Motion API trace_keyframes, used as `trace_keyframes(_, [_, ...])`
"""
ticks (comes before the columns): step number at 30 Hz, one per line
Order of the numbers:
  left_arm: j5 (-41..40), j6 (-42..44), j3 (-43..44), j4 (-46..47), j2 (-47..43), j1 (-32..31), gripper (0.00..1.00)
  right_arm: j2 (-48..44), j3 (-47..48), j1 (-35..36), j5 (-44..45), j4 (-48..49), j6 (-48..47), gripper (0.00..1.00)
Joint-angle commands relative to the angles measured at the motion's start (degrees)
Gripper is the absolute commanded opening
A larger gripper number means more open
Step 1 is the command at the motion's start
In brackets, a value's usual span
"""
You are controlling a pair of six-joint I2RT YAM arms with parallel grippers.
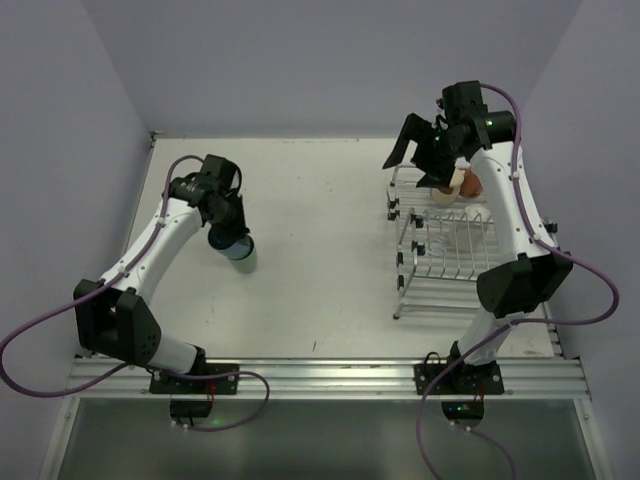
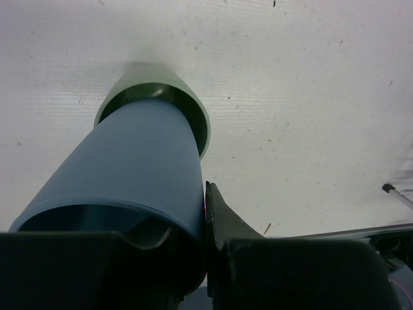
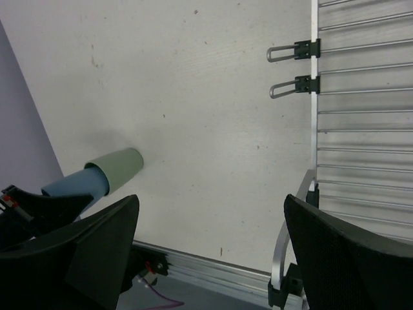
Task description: Unload the cups from the dish rack
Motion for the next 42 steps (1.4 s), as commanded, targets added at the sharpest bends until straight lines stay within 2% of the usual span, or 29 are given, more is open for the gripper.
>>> trace_keyframes(1, [0.5, 2.1, -0.6, 0.5, 0.8, -0.7, 0.0, 0.5, 6.5, -0.5, 9.2, -5.1, -1.3, 0.95])
trace_keyframes(6, [-0.3, 2.6, -0.7, 0.8, 2.1, -1.1, 0.06, -0.5, 5.3, -1.6, 16.7, -6.6, -1.2, 0.95])
trace_keyframes(7, [-0.5, 2.7, -0.8, 1.3, 2.1, -1.2, 0.09, -0.6, 4.9, -2.0, 18.4, -6.7, -0.9, 0.95])
trace_keyframes(8, [-0.6, 2.9, -1.2, 1.6, 2.1, -1.2, 0.18, -0.8, 4.4, -2.5, 20.3, -6.7, -0.7, 0.95])
trace_keyframes(9, [-1.0, 2.9, -1.2, 1.8, 2.2, -1.2, 0.22, -1.1, 3.8, -3.4, 20.9, -6.6, -0.8, 0.95])
trace_keyframes(17, [-1.1, 3.7, -1.0, 4.4, 2.9, -1.2, 0.5, -1.3, 2.1, -7.1, 28.9, -9.4, -0.2, 0.95])
trace_keyframes(22, [-0.2, 4.1, -0.6, 7.7, 2.2, -1.2, 0.56, -1.3, 1.9, -10.5, 29.7, -11.6, 2.4, 0.95])
trace_keyframes(26, [0.5, 4.1, -0.6, 9.5, 1.9, -1.2, 0.61, 1.5, 4.1, -13.2, 30.3, -17.1, 6.3, 0.97])
trace_keyframes(32, [0.8, 4.6, 0.4, 10.6, 1.6, -1.2, 0.66, 2.1, 0.4, -15.4, 26.4, -17.3, 11.0, 0.98])
trace_keyframes(36, [0.6, 4.9, 0.7, 11.2, 1.1, -1.2, 0.68, 2.2, -1.5, -17.1, 26.6, -17.6, 13.2, 0.98])
trace_keyframes(42, [0.2, 4.8, 1.2, 11.0, 0.6, -1.2, 0.69, 0.2, -6.2, -18.6, 27.0, -17.7, 21.4, 0.99])
